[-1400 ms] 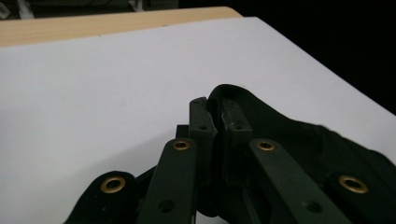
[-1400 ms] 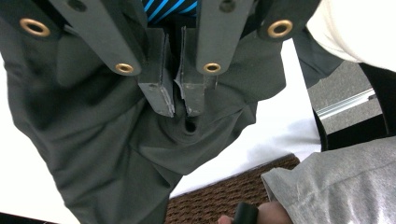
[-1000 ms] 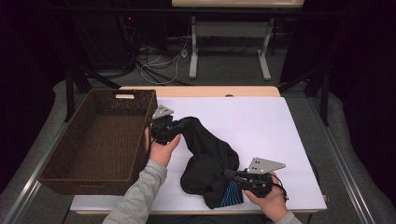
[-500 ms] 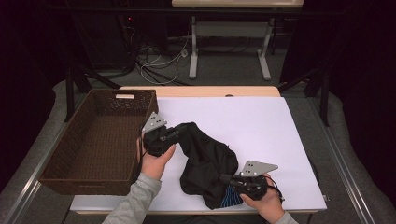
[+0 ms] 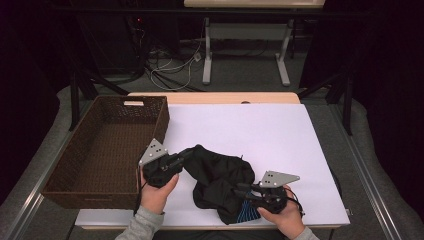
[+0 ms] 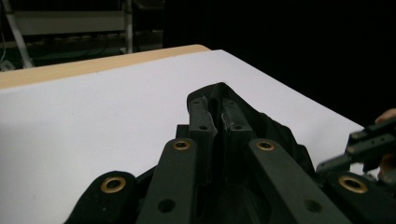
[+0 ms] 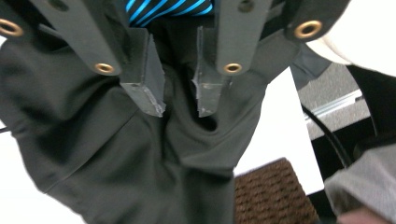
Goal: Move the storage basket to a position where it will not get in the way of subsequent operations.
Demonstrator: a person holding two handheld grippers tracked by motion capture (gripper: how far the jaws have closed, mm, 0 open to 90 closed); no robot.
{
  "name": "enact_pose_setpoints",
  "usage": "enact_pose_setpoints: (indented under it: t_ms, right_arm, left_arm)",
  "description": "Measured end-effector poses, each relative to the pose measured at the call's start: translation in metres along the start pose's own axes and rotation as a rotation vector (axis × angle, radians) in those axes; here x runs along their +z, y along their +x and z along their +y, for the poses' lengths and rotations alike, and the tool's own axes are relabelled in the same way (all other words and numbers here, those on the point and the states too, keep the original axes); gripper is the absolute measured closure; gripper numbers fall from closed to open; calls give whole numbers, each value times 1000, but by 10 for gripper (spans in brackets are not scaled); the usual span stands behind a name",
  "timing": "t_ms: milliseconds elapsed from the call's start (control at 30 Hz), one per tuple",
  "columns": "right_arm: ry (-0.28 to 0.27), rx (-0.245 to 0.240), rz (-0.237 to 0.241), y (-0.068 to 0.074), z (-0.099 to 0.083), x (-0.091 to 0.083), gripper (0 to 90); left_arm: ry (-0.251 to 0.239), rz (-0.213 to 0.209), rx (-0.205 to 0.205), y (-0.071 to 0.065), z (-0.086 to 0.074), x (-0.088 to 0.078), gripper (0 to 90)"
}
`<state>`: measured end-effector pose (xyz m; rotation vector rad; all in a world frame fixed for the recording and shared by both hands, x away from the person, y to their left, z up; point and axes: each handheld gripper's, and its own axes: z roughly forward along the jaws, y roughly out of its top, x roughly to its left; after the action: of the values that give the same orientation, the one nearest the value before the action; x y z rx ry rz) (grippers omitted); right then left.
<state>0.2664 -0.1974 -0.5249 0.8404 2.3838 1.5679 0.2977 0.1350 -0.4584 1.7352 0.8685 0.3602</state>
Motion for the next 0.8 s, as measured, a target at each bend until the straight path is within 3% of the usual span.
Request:
enact_pose_setpoints:
  t_ms: [100, 233, 433, 600, 800]
  right_arm:
    - [-31, 8, -12, -4, 3, -5, 647]
    - [-71, 29, -63, -13, 7, -13, 569]
    - [-109, 112, -140, -32, 9, -18, 537]
    - [-111, 147, -191, -45, 11, -13, 534]
    - [-66, 173, -234, -59, 11, -2, 534]
  left_arm:
    - [11, 3, -4, 0, -5, -2, 853]
    - [21, 18, -8, 2, -10, -6, 853]
    - [30, 42, -27, 5, -18, -11, 853]
    - [39, 66, -52, 10, -26, -14, 852]
    - [37, 75, -58, 12, -27, -16, 853]
